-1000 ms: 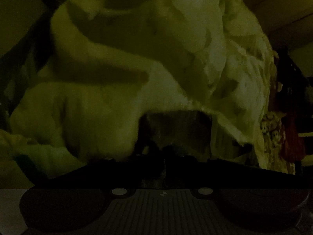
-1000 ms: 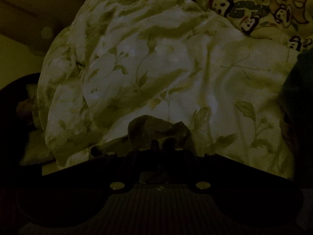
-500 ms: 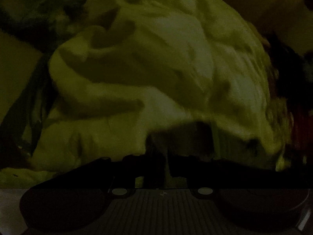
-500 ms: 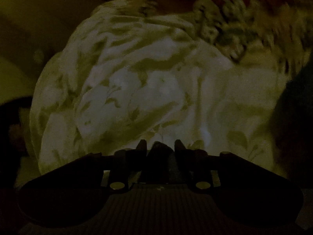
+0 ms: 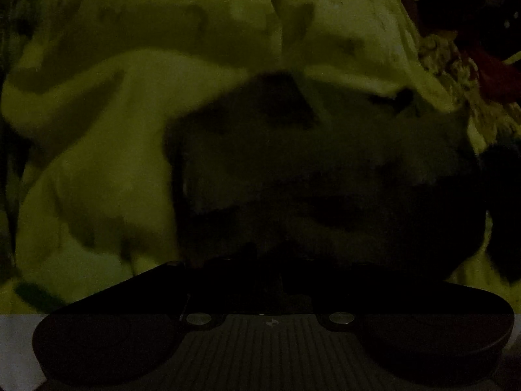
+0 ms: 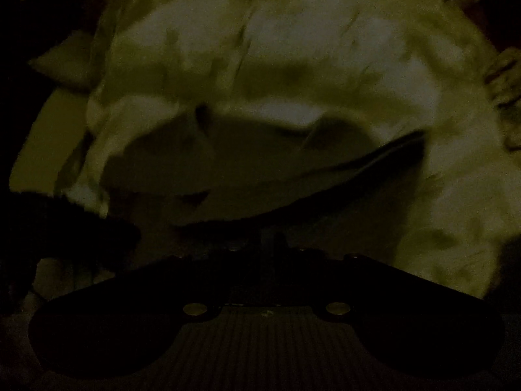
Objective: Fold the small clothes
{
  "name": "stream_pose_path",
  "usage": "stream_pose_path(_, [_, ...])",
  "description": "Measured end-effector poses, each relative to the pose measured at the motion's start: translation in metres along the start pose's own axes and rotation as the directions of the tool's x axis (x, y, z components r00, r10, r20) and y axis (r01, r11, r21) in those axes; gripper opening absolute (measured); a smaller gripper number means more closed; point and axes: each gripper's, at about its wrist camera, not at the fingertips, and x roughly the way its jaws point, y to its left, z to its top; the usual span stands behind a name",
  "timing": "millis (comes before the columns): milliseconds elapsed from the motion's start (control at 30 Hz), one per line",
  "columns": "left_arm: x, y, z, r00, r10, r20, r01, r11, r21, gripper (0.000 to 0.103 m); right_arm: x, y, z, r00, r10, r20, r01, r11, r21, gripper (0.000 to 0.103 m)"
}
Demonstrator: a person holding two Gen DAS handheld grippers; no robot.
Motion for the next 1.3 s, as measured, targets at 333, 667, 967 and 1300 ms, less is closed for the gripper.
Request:
stream_pose_path(333, [-0.036,0.026,0.054,0.944,0.164,0.285,-0.102,0.971,-0.218,0.103,-0.004,-0.009,0.068,0.985,-0.060,0.163,0.031,0.984,0.176,0.014])
stream_pose_path(667, [-0.052,0.044,0.019,0.953,0.168,0.251,-0.097,0.957,-0.274,0.103,-0.037,-0.040,0.045,0.966,-0.146,0.214,0.068,0.940,0.336,0.016])
stream_pose_path(967, [-0.049,0.032,-0.056,0.988,0.115,0.100,-0.089,0.968,-0.235,0.103,-0.067,-0.049,-0.041,0.985,-0.106,0.137,0.066,0.961,0.269,0.034])
stream_pose_path(1300, [-0.012,0.021,-0.063,0.997,0.078,-0.019,-0.080,0.988,-0.129,0.084,-0.040,-0.030,-0.066,0.997,-0.069,0.040,0.062,0.988,0.140,0.021])
